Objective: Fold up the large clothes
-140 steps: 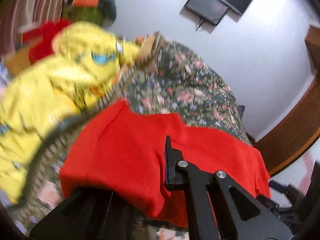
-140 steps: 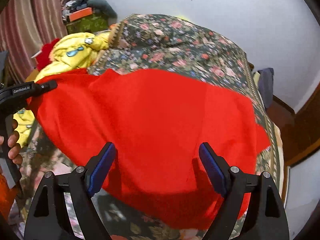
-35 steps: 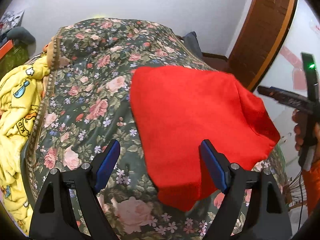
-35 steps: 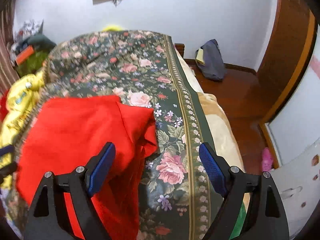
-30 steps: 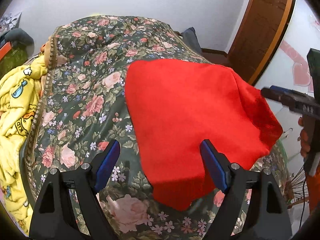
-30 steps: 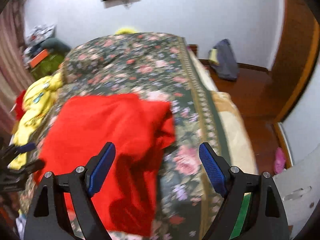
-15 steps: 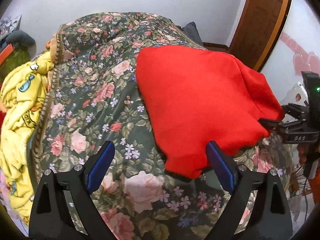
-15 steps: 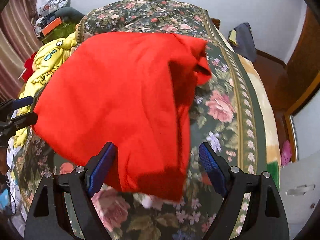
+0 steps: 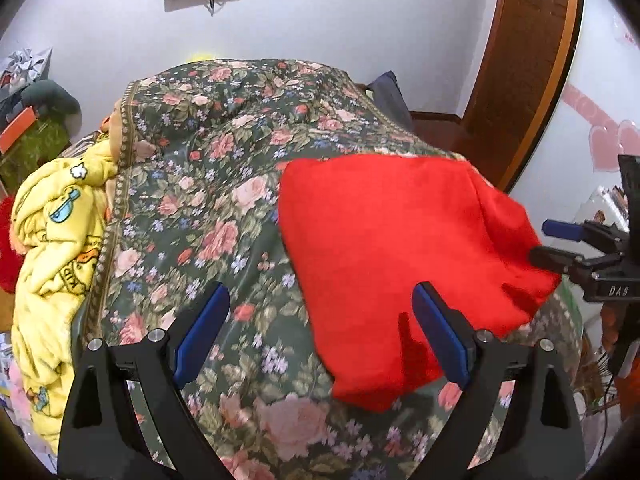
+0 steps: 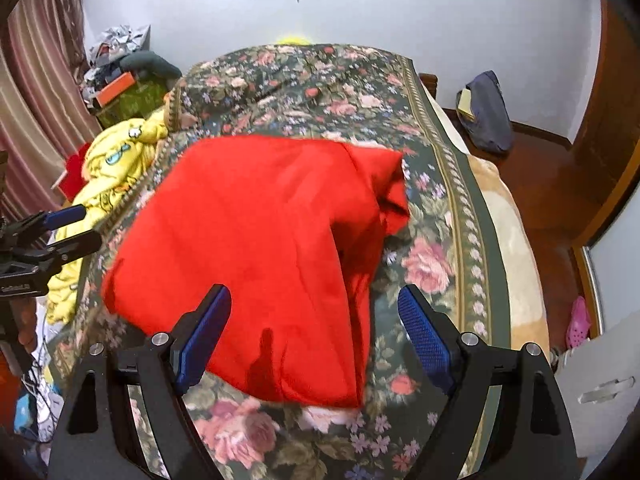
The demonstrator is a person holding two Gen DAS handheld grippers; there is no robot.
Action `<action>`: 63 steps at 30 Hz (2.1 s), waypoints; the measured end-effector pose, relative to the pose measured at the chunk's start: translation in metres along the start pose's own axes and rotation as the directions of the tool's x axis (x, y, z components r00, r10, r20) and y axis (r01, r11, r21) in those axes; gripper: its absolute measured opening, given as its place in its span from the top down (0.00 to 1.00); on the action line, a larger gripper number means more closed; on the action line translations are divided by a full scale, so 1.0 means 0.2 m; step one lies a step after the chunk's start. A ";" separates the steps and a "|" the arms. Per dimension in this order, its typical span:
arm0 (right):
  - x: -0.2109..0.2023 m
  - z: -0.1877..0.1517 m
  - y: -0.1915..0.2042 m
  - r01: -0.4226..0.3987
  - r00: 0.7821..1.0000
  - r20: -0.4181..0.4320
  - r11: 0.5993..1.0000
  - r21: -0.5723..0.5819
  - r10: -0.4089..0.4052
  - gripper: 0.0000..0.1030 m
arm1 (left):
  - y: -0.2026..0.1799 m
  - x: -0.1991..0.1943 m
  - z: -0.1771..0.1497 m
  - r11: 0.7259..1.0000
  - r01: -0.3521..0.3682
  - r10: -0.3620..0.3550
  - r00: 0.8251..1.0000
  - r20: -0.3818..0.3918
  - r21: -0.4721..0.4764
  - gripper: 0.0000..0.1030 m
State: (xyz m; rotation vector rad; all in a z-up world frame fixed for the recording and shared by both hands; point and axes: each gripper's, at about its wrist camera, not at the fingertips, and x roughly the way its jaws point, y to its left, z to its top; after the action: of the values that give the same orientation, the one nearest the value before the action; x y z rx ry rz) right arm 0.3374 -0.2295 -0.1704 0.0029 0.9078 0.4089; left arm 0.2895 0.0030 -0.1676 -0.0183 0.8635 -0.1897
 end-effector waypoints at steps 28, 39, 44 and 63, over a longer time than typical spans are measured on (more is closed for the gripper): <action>0.52 0.09 -0.18 -0.377 0.899 -0.131 0.890 0.256 0.419 0.17 | 0.20 0.69 0.05 0.824 0.350 -0.470 0.862 -0.192 -0.445 0.10; 0.47 0.11 -0.18 -0.380 0.910 -0.088 0.899 0.216 0.406 0.68 | 0.18 0.62 0.09 0.839 0.366 -0.457 0.876 -0.154 -0.403 0.50; 0.39 0.16 -0.10 -0.371 0.921 -0.061 0.914 0.165 0.385 0.75 | 0.17 0.47 0.14 0.851 0.382 -0.447 0.888 -0.112 -0.361 0.61; 0.40 0.56 0.55 -0.377 0.926 0.001 0.922 -0.087 0.378 0.89 | 0.69 0.06 0.32 0.929 0.284 -0.273 0.959 0.081 -0.237 0.64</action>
State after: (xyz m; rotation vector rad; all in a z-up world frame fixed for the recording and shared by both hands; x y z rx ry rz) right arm 0.4289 -0.0821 -0.1431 0.1051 0.8720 0.8070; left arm 0.3672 0.1317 -0.1484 -0.3790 0.8315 -0.3464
